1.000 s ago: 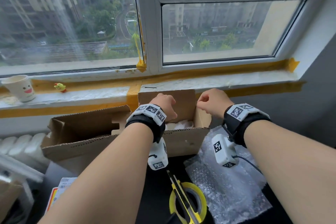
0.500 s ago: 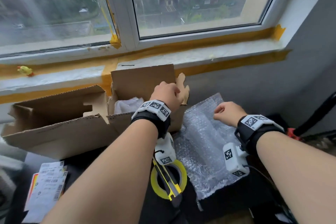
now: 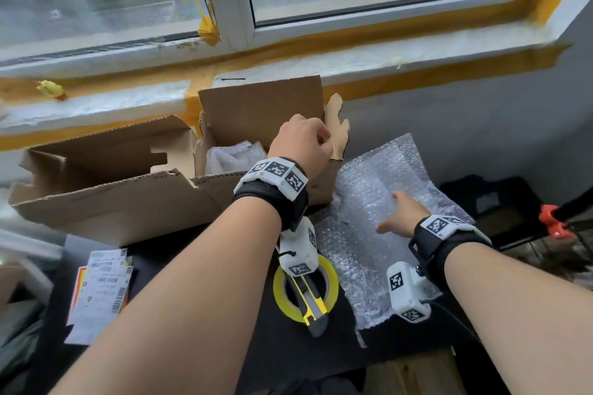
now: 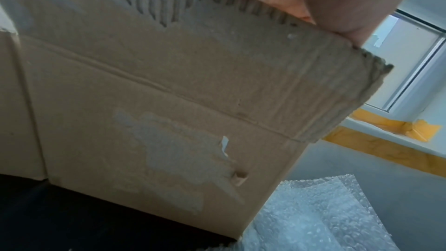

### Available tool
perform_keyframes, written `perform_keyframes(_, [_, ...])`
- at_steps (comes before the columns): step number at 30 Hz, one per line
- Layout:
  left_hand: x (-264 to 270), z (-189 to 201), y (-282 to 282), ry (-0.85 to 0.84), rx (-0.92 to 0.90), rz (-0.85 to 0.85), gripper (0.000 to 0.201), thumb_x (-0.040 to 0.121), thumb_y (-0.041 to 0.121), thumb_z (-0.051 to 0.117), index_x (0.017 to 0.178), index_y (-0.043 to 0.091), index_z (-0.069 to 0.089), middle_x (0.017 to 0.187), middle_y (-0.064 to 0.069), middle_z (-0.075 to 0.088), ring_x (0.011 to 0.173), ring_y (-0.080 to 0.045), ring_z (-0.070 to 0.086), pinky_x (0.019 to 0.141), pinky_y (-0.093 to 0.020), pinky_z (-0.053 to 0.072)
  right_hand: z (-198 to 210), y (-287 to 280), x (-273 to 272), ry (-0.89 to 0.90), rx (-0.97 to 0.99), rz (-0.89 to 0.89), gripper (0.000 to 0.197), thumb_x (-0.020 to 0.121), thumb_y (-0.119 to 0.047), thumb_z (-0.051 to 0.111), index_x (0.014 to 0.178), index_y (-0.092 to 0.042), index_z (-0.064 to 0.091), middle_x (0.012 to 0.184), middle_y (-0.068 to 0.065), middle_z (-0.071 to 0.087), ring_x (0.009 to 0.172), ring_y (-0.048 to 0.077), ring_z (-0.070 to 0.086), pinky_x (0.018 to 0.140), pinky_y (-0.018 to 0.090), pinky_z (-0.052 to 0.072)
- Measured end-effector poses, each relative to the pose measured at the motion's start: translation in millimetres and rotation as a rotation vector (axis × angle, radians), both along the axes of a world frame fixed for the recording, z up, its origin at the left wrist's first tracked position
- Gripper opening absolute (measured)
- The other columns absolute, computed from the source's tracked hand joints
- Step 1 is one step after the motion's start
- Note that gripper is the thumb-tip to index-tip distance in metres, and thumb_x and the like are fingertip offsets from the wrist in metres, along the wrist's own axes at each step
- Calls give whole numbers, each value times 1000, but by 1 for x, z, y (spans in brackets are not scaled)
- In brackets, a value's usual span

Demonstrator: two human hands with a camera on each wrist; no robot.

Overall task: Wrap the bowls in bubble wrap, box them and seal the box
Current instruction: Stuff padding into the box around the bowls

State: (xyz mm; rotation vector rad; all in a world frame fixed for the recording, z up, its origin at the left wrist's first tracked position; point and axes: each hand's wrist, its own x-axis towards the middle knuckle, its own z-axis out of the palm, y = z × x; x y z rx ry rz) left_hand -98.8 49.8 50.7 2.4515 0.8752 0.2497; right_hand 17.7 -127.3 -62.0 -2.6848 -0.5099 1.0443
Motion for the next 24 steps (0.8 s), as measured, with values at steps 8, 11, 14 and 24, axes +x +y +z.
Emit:
perform_keyframes(8, [0,2,-2,16,-16,0,20,90,27,54,105,28,67,112,0,53,105,-19,54,92,-34,48,19,10,4,44,119,-112,17,81,-10,65,97,-5,64,83,11,71,82,24,69,82,38,58])
perform_keyframes(11, [-1,7,-3,56,-44,-7,22,90,26,54,109,27,67,113,-2,54,106,-21,54,92,-32,46,39,14,6,63,157,-56,13,85,-6,60,73,-10,63,82,8,68,80,22,65,68,26,56])
perform_keyframes(14, [-3,19,-3,73,-53,-21,24,90,23,55,111,25,66,112,1,58,102,-17,55,83,-27,45,67,17,5,127,145,-15,16,87,-4,59,78,-7,71,92,10,74,90,22,69,78,29,55])
perform_keyframes(24, [-15,59,3,-123,-215,121,30,95,11,43,95,23,71,106,1,68,93,-20,63,74,-26,48,162,19,3,180,435,-2,38,80,18,45,50,-4,54,53,11,60,52,19,63,63,34,53])
